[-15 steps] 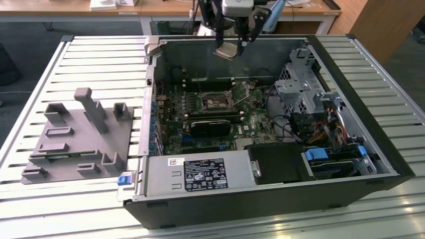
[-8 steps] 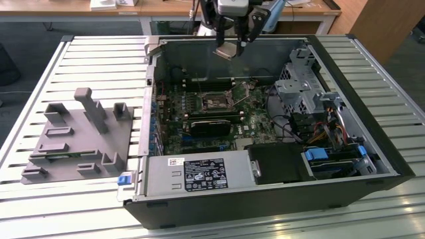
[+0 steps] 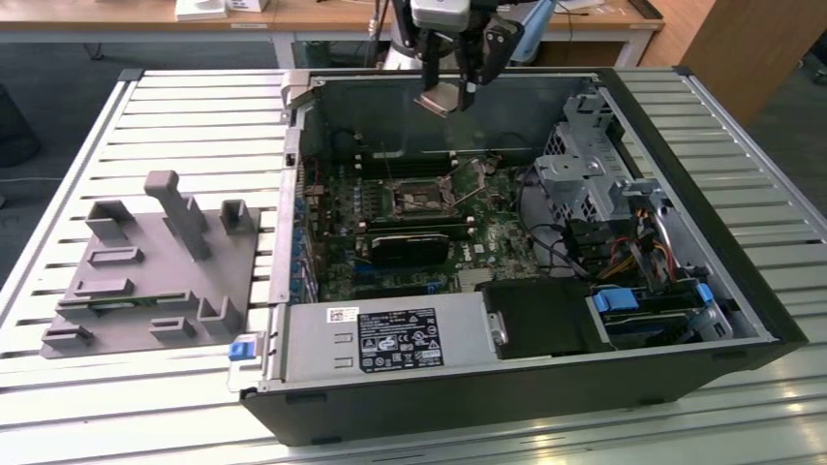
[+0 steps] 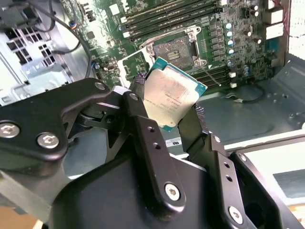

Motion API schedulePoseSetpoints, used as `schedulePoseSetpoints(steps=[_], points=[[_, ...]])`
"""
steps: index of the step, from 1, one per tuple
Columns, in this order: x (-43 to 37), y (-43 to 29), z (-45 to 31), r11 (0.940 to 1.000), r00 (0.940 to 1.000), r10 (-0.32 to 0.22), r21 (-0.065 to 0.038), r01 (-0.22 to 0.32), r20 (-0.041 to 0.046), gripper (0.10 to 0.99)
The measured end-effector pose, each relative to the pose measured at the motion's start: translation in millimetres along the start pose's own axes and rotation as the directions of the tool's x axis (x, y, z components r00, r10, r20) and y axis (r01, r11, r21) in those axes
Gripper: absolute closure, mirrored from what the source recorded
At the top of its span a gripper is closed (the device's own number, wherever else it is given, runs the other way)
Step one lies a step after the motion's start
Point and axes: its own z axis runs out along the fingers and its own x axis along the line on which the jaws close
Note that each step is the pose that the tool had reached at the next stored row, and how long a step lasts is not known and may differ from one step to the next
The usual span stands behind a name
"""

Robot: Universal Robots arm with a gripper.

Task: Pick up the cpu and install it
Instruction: 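Place the cpu into insertion slot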

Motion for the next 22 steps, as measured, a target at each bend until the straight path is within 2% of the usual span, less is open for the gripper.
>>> schedulePoseSetpoints(steps=[2,6,11,17,22], points=[[0.3,0.2,0.3,0.9990,0.9990,0.044,0.001,-0.044,0.0026,0.553],[0.9,0.7,0.7,0.9958,0.9957,0.092,0.001,-0.092,0.0056,0.553],[1.8,1.4,1.1,0.9878,0.9878,0.156,0.001,-0.156,0.0094,0.553],[2.7,2.2,1.5,0.9736,0.9735,0.228,0.002,-0.228,0.0137,0.553],[3.3,2.7,1.9,0.9571,0.9570,0.290,0.002,-0.290,0.0175,0.553]])
